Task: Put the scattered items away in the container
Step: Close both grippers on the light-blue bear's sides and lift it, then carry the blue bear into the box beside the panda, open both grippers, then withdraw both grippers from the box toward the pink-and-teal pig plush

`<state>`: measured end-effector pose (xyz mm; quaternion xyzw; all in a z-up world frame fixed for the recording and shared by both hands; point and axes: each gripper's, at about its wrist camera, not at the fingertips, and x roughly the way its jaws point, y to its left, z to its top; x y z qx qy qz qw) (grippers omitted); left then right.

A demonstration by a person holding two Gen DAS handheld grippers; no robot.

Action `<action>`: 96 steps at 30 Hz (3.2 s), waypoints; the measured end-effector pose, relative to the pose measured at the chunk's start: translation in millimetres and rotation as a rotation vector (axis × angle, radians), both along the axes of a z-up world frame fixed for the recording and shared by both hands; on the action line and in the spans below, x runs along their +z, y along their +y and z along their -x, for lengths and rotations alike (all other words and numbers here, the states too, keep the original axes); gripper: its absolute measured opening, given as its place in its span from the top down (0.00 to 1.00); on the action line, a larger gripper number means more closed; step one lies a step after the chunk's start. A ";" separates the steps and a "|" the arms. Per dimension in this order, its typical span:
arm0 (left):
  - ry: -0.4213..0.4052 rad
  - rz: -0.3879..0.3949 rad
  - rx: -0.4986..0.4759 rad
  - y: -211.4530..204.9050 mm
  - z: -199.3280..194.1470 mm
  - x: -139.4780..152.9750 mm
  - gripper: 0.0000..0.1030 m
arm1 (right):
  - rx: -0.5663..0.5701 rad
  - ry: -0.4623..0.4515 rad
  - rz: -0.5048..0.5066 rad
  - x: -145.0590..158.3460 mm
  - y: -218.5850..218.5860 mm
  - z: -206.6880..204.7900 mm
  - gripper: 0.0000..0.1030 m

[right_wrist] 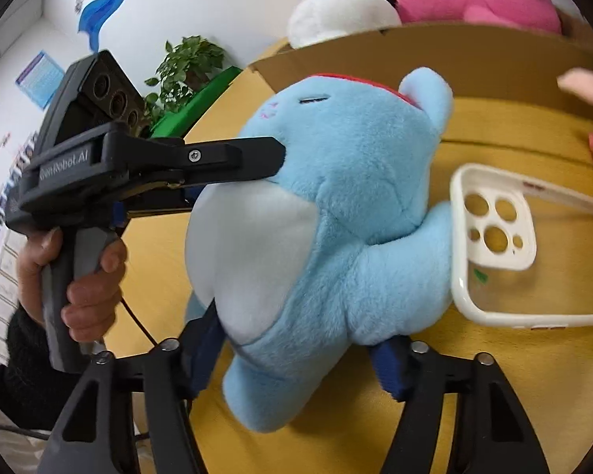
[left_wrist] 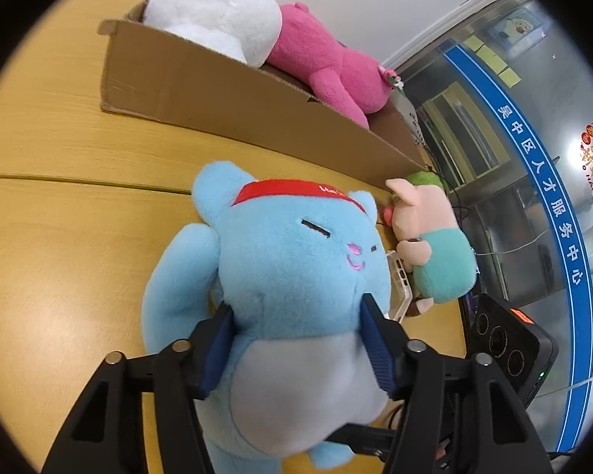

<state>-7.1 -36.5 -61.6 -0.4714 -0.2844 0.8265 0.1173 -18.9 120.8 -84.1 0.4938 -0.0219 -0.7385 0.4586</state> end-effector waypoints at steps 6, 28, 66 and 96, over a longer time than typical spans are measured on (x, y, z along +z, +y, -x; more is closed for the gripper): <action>0.137 0.009 0.071 -6.1 -33.0 56.2 0.46 | 0.065 0.141 0.024 37.0 -1.9 -16.9 0.36; 0.435 0.175 -0.063 30.2 157.4 209.2 0.46 | -0.025 0.582 0.045 206.0 7.7 150.0 0.37; 0.099 0.298 0.020 30.5 223.9 20.4 0.46 | -0.131 0.225 -0.286 63.4 -64.1 379.4 0.49; 0.326 0.717 0.297 67.0 11.2 124.4 0.18 | -0.456 0.649 -0.244 169.5 47.8 93.9 0.00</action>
